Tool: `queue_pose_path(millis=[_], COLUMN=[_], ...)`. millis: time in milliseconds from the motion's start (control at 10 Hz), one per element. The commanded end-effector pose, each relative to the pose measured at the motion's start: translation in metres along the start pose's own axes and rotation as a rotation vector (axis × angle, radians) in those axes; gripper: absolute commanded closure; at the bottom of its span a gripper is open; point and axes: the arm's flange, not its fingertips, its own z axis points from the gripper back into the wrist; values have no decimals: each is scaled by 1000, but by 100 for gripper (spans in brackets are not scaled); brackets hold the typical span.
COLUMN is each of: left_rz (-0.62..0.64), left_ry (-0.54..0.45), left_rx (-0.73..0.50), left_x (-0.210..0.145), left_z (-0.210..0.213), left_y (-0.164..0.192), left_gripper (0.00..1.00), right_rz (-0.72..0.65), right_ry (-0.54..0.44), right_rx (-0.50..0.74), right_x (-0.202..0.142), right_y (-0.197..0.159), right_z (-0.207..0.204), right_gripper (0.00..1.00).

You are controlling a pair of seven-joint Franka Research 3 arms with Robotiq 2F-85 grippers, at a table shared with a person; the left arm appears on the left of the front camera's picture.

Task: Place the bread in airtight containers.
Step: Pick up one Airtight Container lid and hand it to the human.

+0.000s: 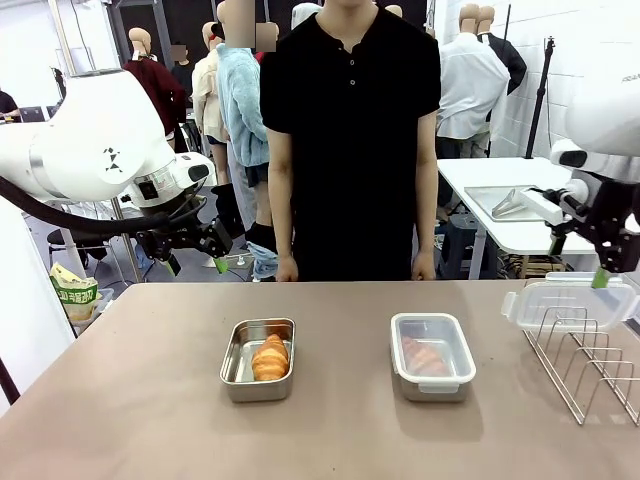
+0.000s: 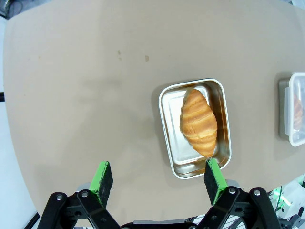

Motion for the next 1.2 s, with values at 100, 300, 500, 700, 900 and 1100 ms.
queue_pose_path(millis=[100,300,500,700,900,1100], left_rz=[9,9,9,9,9,9], left_ry=[-3,-3,-3,-3,-3,-3], left_rx=[8,8,8,8,8,8], left_x=[2,2,2,2,2,2], left_z=[1,1,1,1,1,1], left_y=[1,1,1,1,1,1], left_gripper=[0,0,0,0,0,0], right_rz=[-96,-118,-96,-78,-64,-54], right_ry=[-24,-44,15,30,31,14], right_rx=[56,-58,-96,-111,-106,-69], right_x=[-18,-24,-22,-23,-20,-23], right_y=[15,4,-11,-24,-32,-41], right_z=[-24,-38,-35,-24,-21,-32], right_gripper=[0,0,0,0,0,0])
